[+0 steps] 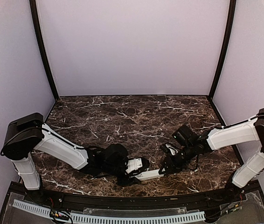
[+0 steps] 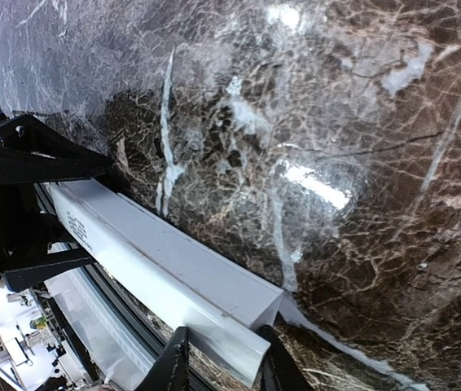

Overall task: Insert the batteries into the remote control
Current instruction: Adjust the battery cover on the remote control without the battery cover.

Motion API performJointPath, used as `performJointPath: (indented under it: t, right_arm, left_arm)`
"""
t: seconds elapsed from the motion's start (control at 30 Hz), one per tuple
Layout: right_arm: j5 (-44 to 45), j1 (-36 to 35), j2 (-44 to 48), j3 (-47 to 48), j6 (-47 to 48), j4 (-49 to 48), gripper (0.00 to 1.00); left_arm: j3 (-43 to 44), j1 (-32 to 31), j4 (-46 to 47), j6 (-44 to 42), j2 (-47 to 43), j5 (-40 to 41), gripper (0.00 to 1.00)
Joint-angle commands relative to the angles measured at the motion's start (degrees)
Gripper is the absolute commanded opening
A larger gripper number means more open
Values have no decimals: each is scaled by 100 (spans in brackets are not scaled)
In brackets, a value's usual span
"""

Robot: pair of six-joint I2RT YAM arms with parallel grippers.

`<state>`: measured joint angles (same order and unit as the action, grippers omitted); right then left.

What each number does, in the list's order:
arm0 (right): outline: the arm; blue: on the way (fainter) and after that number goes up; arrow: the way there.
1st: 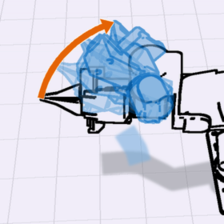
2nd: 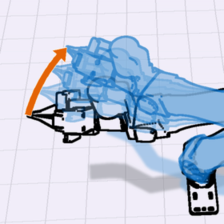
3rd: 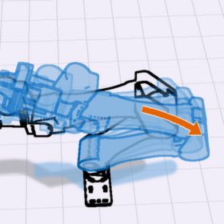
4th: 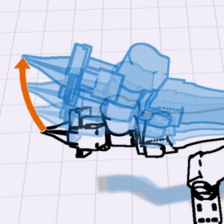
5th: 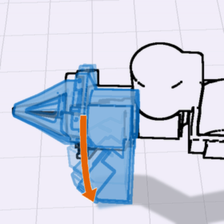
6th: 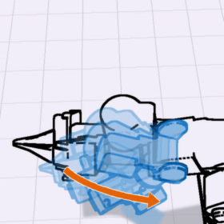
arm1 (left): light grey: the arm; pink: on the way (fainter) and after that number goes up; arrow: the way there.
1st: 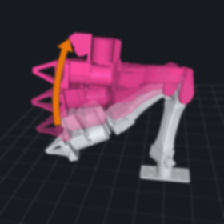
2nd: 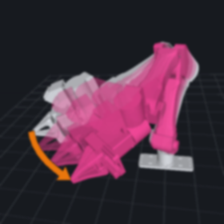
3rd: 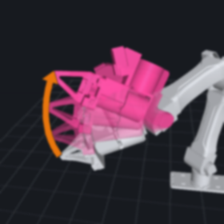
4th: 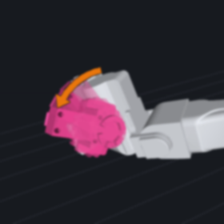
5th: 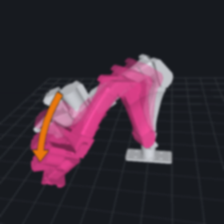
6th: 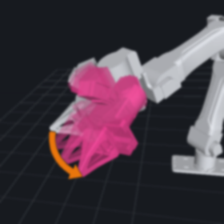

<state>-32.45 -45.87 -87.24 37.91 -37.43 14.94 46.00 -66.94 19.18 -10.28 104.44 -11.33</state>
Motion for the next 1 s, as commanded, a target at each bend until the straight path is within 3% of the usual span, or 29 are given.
performJointPath:
  t: [0.0,0.4,0.63,0.97]
  right_arm:
    - [67,-136,-147,88,-67,-62,27]
    - [256,-169,-122,235,-19,157,36]
    - [486,-160,-5,519,260,701,43]
    - [822,-71,483,888,553,1707,45]
  left_arm:
    - [-66,-21,-106,-16,17,-39,56]
    - [-198,-21,-36,-110,-206,7,67]
    - [-416,-21,-43,-260,-472,-128,75]
    - [-875,-21,-209,-199,-1390,-383,81]
